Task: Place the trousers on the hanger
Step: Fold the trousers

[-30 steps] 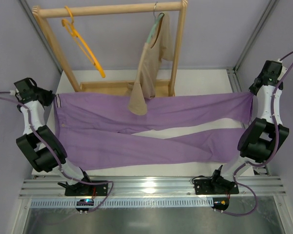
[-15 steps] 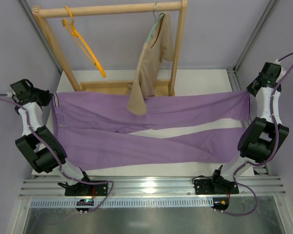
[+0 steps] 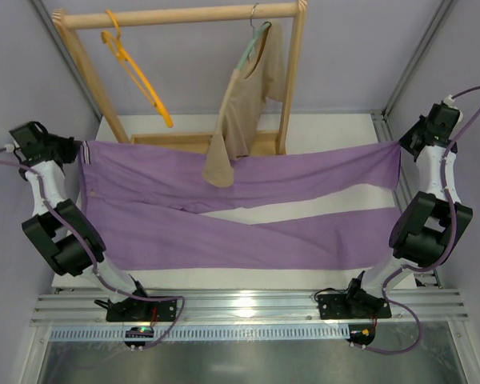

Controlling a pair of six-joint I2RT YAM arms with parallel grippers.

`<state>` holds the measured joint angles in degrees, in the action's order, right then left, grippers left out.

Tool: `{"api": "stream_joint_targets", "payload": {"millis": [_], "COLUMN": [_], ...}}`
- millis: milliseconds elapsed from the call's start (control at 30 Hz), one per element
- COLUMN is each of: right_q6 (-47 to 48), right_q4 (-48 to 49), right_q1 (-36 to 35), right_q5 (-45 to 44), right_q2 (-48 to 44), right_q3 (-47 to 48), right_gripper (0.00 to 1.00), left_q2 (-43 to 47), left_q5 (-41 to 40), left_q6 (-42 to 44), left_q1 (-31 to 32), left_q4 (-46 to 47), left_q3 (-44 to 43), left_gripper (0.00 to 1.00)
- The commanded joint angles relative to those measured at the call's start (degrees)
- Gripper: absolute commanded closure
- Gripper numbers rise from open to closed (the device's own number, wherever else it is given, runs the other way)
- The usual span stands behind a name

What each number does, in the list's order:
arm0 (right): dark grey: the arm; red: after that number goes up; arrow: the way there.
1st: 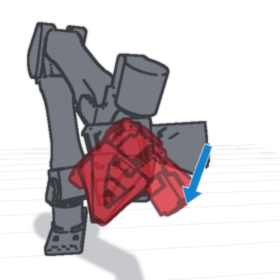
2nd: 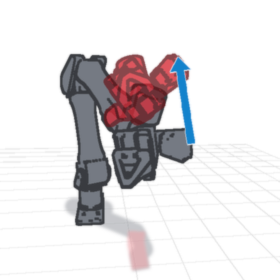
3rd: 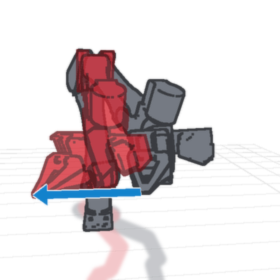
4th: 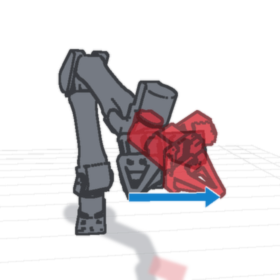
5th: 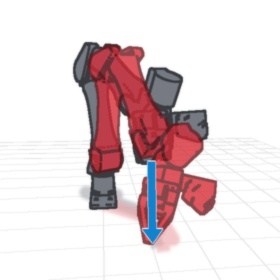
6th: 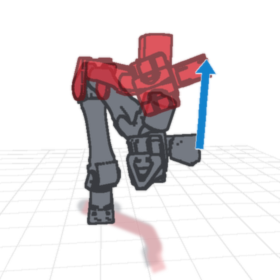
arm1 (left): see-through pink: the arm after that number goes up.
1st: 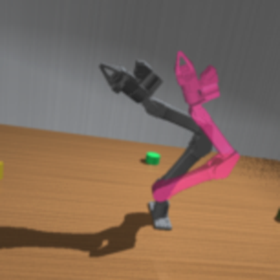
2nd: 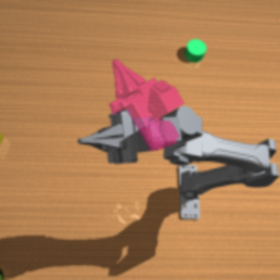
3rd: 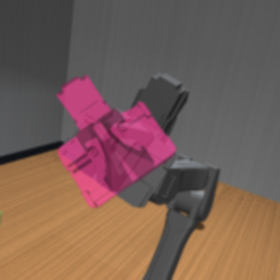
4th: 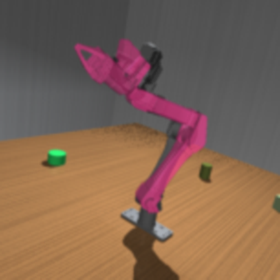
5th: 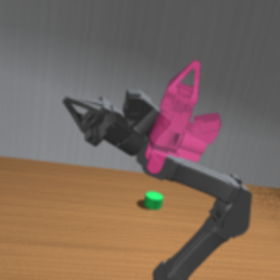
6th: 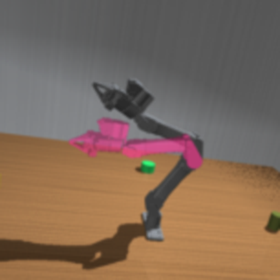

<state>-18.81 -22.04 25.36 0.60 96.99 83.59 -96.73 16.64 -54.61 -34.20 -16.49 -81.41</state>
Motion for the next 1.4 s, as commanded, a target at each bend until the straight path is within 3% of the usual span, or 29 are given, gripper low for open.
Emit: {"api": "stream_joint_targets", "payload": {"millis": [0,400,767,1067,1367], "right_q6": [-0.62,-0.27,1.05,-4.3,-9.05], "right_q4": [5.42,7.02,4.03,6.31,6.93], "right_q1": [0.47,0.47,1.18,5.22,8.38], "right_q5": [0.89,0.55,-7.8,-13.6,-20.81], "right_q2": [-3.12,-3.56,-8.65,-18.5,-23.95], "right_q3": [-1.67,-4.84,-5.98,-15.38,-24.43], "right_gripper": [0.96,0.96,0.96,0.96,0.96], "left_q2": [-2.23,-2.51,7.86,16.83,26.58], "left_q5": [2.51,4.63,-1.88,-7.06,-8.47], "left_q6": [0.2,2.75,4.42,2.32,-0.85], "left_q1": [-1.75,-1.58,-1.93,-4.65,-5.18], "left_q4": [6.12,3.84,3.4,1.46,5.68], "left_q3": [-4.11,-4.82,4.58,10.12,25.49], "left_gripper": [1.0,1.0,1.0,1.0,1.0]}}
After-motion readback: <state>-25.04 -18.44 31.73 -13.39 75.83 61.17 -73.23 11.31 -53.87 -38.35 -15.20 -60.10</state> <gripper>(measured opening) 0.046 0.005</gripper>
